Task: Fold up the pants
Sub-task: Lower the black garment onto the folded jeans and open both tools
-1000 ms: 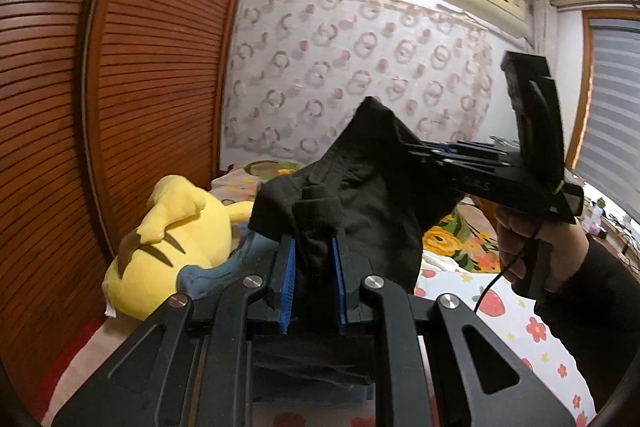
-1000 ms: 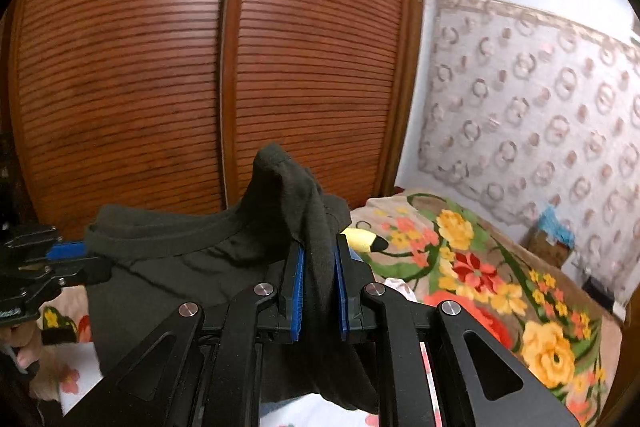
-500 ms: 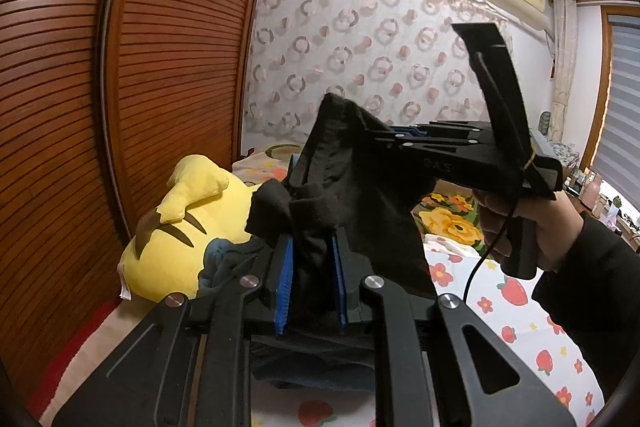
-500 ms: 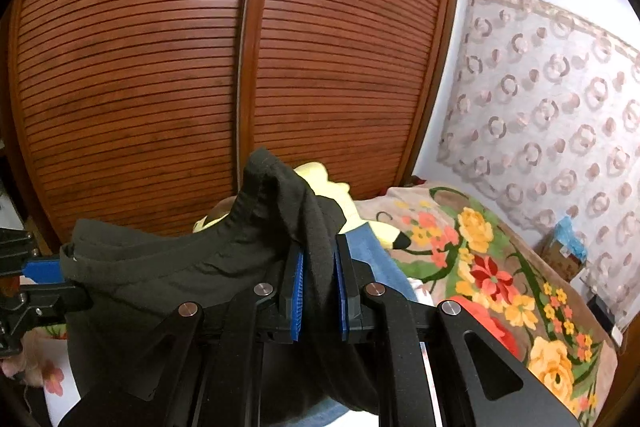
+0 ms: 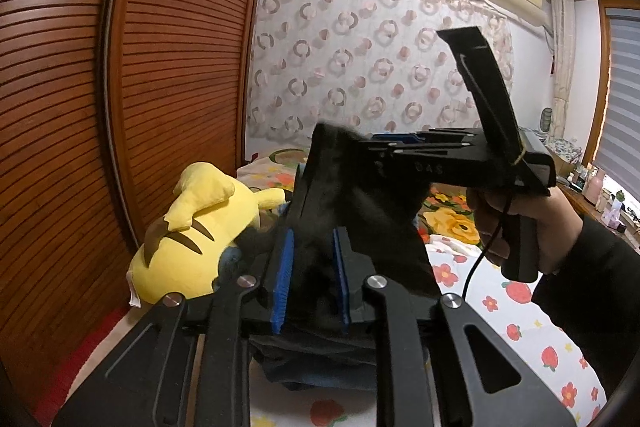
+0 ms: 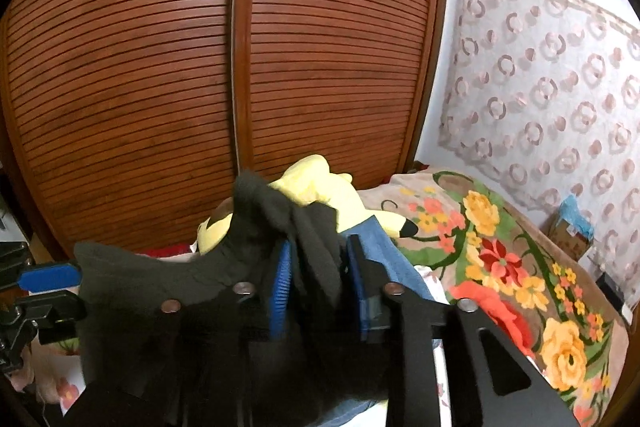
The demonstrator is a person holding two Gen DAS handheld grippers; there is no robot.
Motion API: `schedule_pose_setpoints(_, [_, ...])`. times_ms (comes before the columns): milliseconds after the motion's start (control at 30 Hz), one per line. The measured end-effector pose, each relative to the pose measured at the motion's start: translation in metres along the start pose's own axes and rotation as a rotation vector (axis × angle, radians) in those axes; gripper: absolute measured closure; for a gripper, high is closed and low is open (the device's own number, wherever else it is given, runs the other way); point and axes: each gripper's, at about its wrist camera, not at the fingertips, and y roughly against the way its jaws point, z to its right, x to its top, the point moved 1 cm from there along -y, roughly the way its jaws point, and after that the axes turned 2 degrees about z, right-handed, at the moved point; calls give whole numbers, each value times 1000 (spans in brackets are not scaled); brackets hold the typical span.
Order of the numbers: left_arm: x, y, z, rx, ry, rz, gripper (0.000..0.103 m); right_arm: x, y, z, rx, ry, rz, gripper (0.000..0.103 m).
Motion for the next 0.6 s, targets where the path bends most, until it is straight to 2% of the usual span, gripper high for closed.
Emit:
schedule_pose_setpoints(33, [1,0,-1,-3,1,1,79,0,1,0,0,-5,5,66])
schedule_pose_setpoints(167, [6,-1,1,-28,6,3,57,-8,14,3,16,-33,29,65])
schedule_pose_setpoints(200, [7,-3,3,-37,-1,-3,56,-11,18,4,20,-41,31,65])
schedule_pose_setpoints(400, [-1,-28,17,-55,-63,-90,56,-31,23,13,36,-60,-13,65])
schedule_pose_setpoints(600, [-22,-40,15,-27,-82,-155,56,-30,4,24,28,-97,-46,65])
